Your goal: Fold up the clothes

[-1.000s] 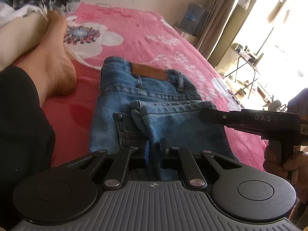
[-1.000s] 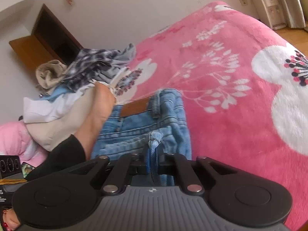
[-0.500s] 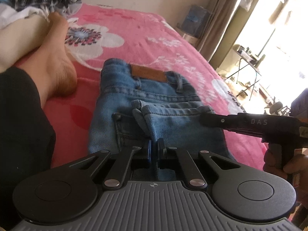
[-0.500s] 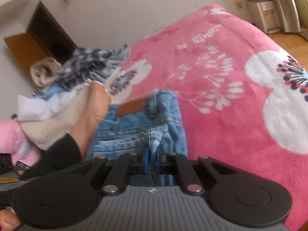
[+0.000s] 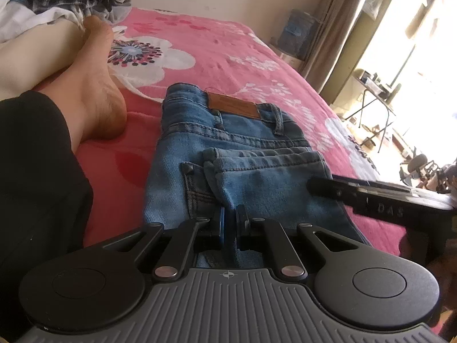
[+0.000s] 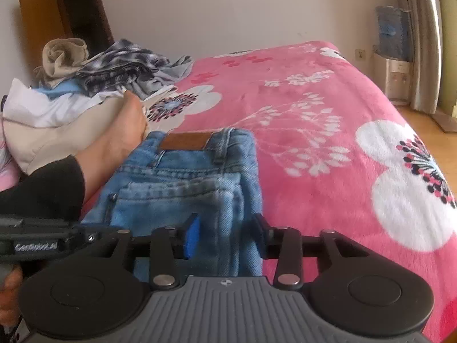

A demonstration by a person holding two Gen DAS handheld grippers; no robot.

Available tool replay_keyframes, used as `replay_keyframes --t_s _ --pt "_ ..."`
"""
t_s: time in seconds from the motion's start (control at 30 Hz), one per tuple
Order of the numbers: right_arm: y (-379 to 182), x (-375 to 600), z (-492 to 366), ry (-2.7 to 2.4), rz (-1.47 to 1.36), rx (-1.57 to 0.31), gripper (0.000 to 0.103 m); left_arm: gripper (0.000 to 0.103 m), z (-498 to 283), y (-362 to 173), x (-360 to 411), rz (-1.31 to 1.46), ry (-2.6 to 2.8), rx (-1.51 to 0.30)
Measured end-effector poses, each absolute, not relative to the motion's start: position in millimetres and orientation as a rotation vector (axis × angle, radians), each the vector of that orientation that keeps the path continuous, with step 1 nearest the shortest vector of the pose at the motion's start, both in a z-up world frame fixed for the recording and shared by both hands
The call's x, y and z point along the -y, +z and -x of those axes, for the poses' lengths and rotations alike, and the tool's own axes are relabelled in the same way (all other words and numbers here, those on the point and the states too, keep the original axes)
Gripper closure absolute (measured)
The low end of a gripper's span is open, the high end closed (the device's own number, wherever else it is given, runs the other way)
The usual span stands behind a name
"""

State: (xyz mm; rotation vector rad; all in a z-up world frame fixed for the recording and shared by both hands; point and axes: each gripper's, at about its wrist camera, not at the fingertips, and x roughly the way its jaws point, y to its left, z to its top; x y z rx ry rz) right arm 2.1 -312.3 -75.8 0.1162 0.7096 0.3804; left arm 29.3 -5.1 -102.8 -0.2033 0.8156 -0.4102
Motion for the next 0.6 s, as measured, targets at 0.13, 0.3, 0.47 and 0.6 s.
replay_keyframes --t_s 0.13,0.3,0.47,0.6 --pt "-76 319 -16 0.409 -0.17 -0.695 0.057 0.095 -30 -103 5 0.204 -0.41 -0.817" --pt "-70 328 -11 0.451 -0.225 -0.643 0.057 0.093 -31 -105 2 0.206 -0.41 -0.817" --pt "-80 325 -13 0.489 -0.213 -0.689 0.057 0.093 -32 -107 0 0.212 -0.414 -0.819" --pt "-87 325 -26 0.489 -0.243 -0.719 0.054 0.093 -32 -107 -1 0.219 -0.417 -0.822"
